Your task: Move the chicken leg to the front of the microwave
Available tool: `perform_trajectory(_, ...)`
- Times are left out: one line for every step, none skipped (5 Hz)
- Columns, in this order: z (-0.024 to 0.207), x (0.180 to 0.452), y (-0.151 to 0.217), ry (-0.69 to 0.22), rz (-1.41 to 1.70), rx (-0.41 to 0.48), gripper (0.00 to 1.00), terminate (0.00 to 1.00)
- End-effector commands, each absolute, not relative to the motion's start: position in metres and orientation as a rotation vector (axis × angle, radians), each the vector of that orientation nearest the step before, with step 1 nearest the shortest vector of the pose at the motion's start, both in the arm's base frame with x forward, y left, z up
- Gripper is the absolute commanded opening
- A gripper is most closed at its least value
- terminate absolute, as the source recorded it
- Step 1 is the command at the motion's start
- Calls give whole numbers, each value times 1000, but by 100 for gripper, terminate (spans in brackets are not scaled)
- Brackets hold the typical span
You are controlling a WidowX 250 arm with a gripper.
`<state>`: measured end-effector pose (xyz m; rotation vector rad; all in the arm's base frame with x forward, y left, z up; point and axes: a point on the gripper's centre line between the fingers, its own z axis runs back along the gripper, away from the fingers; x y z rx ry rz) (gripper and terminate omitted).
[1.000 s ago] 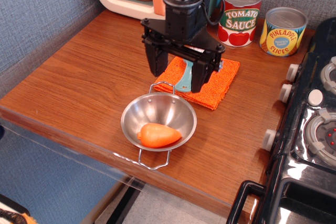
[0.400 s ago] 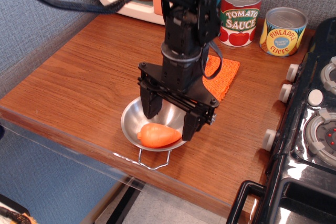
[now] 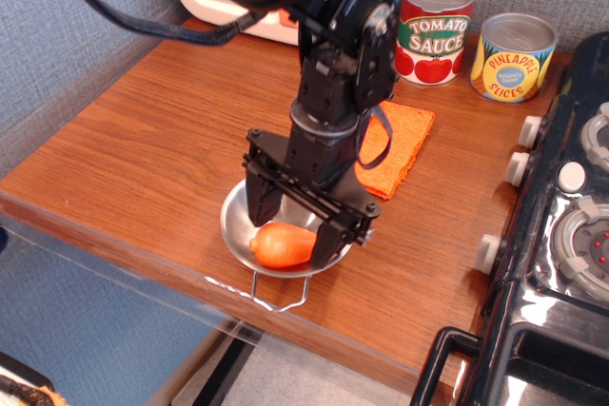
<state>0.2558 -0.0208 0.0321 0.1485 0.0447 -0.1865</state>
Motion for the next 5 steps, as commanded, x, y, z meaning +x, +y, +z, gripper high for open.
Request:
perform_trajectory(30,256,3,56,-133,148,100,0)
perform_trajectory(24,256,6,73,-119,146,100,0)
perform_trajectory(13,256,11,106,-99,141,100,0)
perform_trajectory(6,260,12,123,-86,135,100,0)
perform_trajectory(6,263,9,110,-79,123,0,0)
